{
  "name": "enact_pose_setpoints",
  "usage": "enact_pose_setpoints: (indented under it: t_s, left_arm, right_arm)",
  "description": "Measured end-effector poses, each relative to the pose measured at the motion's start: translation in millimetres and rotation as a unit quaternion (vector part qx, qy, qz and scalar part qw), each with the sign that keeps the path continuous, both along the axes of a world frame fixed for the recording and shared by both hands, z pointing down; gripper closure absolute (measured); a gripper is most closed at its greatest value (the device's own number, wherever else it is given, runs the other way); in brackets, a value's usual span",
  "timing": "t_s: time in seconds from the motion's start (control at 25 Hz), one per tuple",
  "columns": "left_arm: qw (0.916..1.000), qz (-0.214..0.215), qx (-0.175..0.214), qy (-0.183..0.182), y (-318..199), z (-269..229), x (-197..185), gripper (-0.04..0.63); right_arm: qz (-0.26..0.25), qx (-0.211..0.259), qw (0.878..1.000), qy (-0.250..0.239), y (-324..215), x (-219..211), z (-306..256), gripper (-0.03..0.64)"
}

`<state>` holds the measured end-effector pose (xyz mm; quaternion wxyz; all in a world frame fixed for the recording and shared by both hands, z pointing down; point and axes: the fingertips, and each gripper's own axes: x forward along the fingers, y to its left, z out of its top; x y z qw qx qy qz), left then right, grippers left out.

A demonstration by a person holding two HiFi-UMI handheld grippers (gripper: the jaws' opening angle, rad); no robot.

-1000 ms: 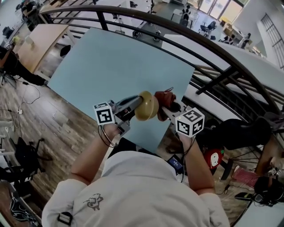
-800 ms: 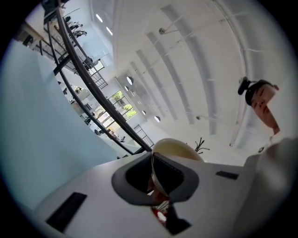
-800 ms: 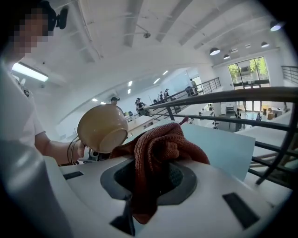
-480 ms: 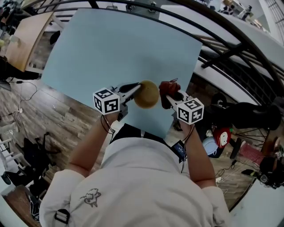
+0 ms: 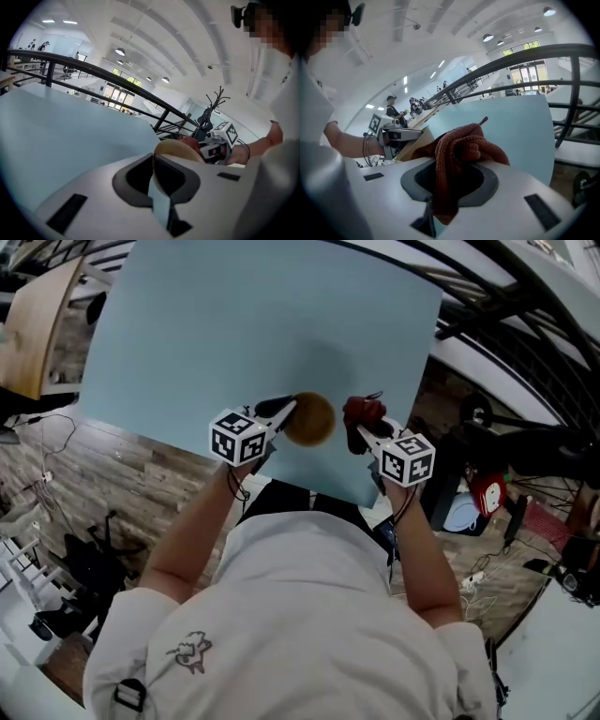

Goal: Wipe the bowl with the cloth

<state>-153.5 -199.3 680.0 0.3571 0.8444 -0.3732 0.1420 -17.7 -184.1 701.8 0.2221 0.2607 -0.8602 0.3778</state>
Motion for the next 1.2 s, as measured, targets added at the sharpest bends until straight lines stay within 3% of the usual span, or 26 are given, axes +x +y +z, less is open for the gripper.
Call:
enact_pose_setpoints:
  t_s: [0.6,1.2]
  left_arm:
    - [0.9971,0.04,-0.024,-0.059,5,83,-22,0.571]
    - [0.9951,0.043,-0.033,-0.082,3,120,-8,0.571]
  right_arm:
    - [0.002,0.021,0.998,0.062,14,-30,47,0.518]
    - [0.022,-0.014,0.998,0.064,24,-26,80,0.518]
